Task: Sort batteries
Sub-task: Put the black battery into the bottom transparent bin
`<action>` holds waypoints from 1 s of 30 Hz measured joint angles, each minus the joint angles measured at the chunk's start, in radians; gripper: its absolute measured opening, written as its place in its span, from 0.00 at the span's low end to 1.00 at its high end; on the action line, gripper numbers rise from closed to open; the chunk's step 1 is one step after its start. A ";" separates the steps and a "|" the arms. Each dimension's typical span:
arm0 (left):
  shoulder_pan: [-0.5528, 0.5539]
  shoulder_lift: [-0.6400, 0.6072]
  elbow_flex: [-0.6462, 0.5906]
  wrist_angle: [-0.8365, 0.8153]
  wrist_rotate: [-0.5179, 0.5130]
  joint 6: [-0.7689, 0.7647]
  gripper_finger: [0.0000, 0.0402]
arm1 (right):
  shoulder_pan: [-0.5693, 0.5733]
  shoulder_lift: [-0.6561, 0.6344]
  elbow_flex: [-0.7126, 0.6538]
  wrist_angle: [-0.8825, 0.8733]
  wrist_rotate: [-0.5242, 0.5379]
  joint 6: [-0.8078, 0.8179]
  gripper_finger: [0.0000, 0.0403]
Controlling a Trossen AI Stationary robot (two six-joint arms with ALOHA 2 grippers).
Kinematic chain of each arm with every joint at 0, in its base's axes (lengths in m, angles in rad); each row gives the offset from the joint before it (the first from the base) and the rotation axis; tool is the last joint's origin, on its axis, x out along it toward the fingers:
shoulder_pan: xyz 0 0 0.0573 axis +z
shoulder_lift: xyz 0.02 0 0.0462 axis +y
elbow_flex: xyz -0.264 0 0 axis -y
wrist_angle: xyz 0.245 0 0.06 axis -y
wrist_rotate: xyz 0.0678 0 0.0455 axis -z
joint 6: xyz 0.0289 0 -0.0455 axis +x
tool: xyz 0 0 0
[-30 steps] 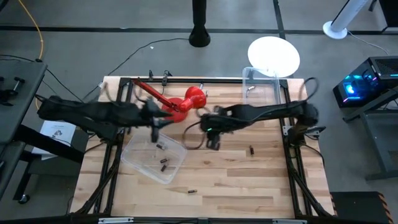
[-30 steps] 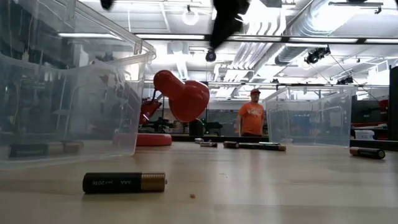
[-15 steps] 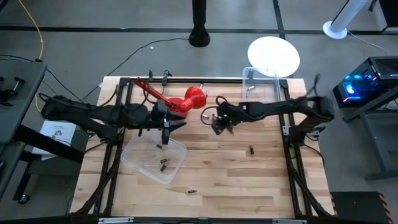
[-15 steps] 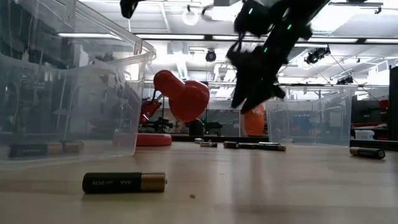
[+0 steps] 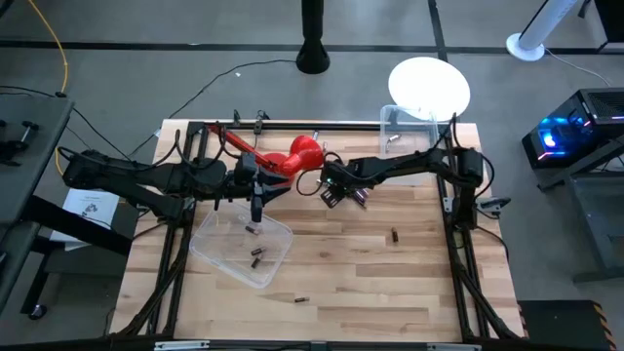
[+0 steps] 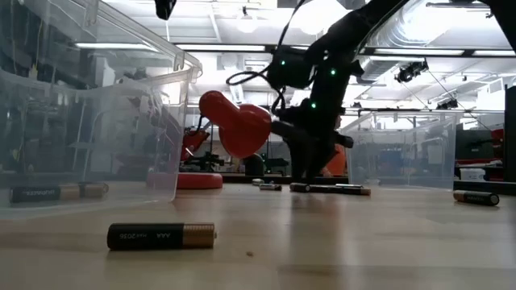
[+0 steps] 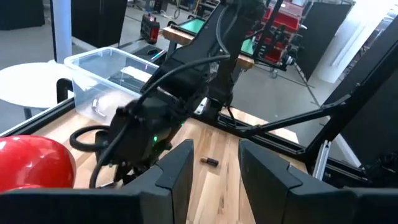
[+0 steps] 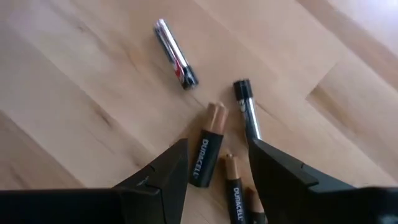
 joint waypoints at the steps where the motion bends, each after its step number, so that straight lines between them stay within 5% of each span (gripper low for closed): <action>1: 0.000 0.000 0.000 0.001 0.000 0.000 0.30 | 0.000 0.006 0.000 -0.009 0.001 0.006 0.40; 11: 0.003 0.000 0.000 0.002 0.000 0.001 0.30 | 0.006 0.030 -0.002 -0.009 -0.010 0.017 0.37; 18: 0.003 -0.001 0.000 0.003 -0.001 0.015 0.30 | 0.027 0.013 0.001 -0.020 -0.005 -0.063 0.03; 30: 0.003 -0.001 0.000 0.002 -0.002 0.021 0.30 | 0.084 -0.084 -0.005 -0.077 -0.006 -0.106 0.00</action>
